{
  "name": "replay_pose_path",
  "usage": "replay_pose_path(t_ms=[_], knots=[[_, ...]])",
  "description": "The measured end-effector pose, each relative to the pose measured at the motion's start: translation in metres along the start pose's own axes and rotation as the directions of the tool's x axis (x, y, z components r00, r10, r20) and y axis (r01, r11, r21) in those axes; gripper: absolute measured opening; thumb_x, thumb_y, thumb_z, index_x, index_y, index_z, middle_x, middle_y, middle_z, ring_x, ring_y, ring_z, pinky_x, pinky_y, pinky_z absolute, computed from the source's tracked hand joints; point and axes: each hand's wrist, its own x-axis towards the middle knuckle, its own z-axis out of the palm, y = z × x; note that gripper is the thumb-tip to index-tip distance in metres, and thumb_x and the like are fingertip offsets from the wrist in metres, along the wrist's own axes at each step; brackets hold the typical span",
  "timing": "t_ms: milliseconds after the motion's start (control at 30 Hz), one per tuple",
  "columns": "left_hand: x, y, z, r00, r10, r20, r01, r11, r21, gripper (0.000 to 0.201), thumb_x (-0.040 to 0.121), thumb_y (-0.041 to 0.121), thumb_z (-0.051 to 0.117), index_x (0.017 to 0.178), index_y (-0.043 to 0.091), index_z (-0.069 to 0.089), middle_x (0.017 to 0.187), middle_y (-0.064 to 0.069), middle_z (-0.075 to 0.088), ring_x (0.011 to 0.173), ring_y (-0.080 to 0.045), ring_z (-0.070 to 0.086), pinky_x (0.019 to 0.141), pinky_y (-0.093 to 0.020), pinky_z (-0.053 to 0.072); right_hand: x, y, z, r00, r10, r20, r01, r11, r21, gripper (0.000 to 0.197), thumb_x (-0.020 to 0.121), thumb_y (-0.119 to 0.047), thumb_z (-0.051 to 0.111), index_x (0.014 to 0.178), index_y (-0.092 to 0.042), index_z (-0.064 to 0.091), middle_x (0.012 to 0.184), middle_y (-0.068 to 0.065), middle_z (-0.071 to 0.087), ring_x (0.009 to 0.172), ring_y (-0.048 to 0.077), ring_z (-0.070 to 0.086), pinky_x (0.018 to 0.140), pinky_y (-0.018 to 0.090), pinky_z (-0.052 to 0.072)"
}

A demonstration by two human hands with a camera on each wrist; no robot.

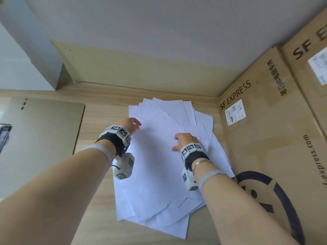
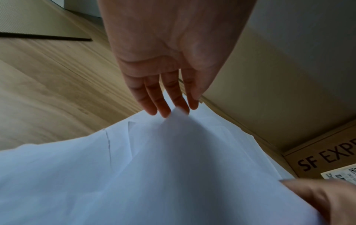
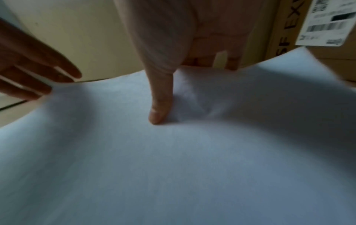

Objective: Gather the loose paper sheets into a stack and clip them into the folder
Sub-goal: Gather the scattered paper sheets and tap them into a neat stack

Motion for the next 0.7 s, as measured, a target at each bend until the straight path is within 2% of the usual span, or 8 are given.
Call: replay_pose_path(t_ms=[67,133,200,267,400,467,600,700], knots=[[0.004,0.0,-0.002,0.999,0.013,-0.037,-0.012,0.999,0.045,0.029,0.09,0.003,0.044,0.104,0.009,0.067,0.104,-0.018,0.068,0.076,-0.024,0.052,0.051,-0.019,0.034,0.001,0.011,-0.002,0.997,0.066,0.026,-0.068,0.994,0.089,0.05,0.08,-0.033,0.069,0.124,-0.013,0.054,0.125,0.01,0.059,0.119,0.028,0.055,0.096,0.033,0.043],[0.005,-0.001,-0.005,0.997,0.021,-0.077,-0.011,0.993,0.12,0.034,0.09,0.006,0.039,0.112,0.014,0.065,0.09,-0.011,0.064,0.077,-0.025,0.052,0.052,-0.02,0.034,0.0,0.022,0.002,0.991,0.131,0.037,-0.135,0.981,0.142,0.062,0.081,-0.035,0.069,0.133,-0.01,0.048,0.138,0.011,0.046,0.129,0.028,0.045,0.105,0.033,0.04],[0.004,-0.001,-0.005,0.995,0.018,-0.094,-0.005,0.99,0.141,0.035,0.09,0.006,0.037,0.11,0.016,0.064,0.074,-0.005,0.056,0.071,-0.026,0.05,0.051,-0.024,0.034,-0.002,0.03,0.007,0.983,0.185,0.002,-0.184,0.97,0.157,0.064,0.08,-0.037,0.07,0.134,-0.012,0.048,0.144,0.007,0.033,0.133,0.029,0.034,0.11,0.036,0.034],[0.006,-0.004,-0.001,0.996,0.019,-0.082,-0.009,0.993,0.114,0.032,0.089,0.005,0.038,0.106,0.013,0.064,0.069,-0.003,0.052,0.066,-0.025,0.049,0.058,-0.024,0.037,-0.003,0.033,0.013,0.977,0.213,-0.02,-0.206,0.961,0.185,0.063,0.079,-0.036,0.07,0.134,-0.014,0.048,0.147,0.002,0.027,0.135,0.027,0.027,0.112,0.037,0.031],[0.006,-0.011,0.001,1.0,0.007,-0.013,-0.006,0.994,0.112,0.035,0.089,0.006,0.039,0.112,0.014,0.064,0.09,-0.007,0.059,0.078,-0.025,0.053,0.069,-0.026,0.04,-0.006,0.027,0.018,0.971,0.241,-0.006,-0.235,0.952,0.196,0.061,0.077,-0.038,0.071,0.131,-0.017,0.05,0.139,0.006,0.032,0.129,0.031,0.036,0.108,0.045,0.035],[0.004,-0.014,0.0,1.0,0.006,0.016,-0.008,0.993,0.116,0.035,0.09,0.007,0.039,0.114,0.015,0.063,0.094,-0.008,0.059,0.078,-0.025,0.051,0.068,-0.026,0.039,-0.009,0.024,0.02,0.965,0.26,-0.037,-0.247,0.945,0.212,0.057,0.078,-0.036,0.071,0.128,-0.019,0.052,0.135,0.007,0.037,0.124,0.03,0.044,0.104,0.045,0.039],[0.001,-0.02,-0.004,0.999,0.018,0.033,-0.022,0.995,0.101,0.034,0.09,0.005,0.04,0.116,0.01,0.062,0.097,-0.012,0.06,0.077,-0.025,0.05,0.067,-0.026,0.037,-0.018,0.025,0.026,0.949,0.258,-0.179,-0.22,0.953,0.207,0.046,0.081,-0.028,0.068,0.124,-0.017,0.055,0.132,0.005,0.044,0.115,0.026,0.053,0.095,0.036,0.045],[-0.001,-0.024,-0.007,0.999,0.023,0.04,-0.026,0.995,0.097,0.033,0.09,0.004,0.042,0.116,0.008,0.061,0.093,-0.009,0.056,0.079,-0.025,0.05,0.062,-0.024,0.038,-0.027,0.022,0.028,0.928,0.277,-0.248,-0.231,0.952,0.2,0.043,0.083,-0.024,0.066,0.123,-0.018,0.053,0.13,0.005,0.048,0.117,0.026,0.051,0.094,0.038,0.04]])
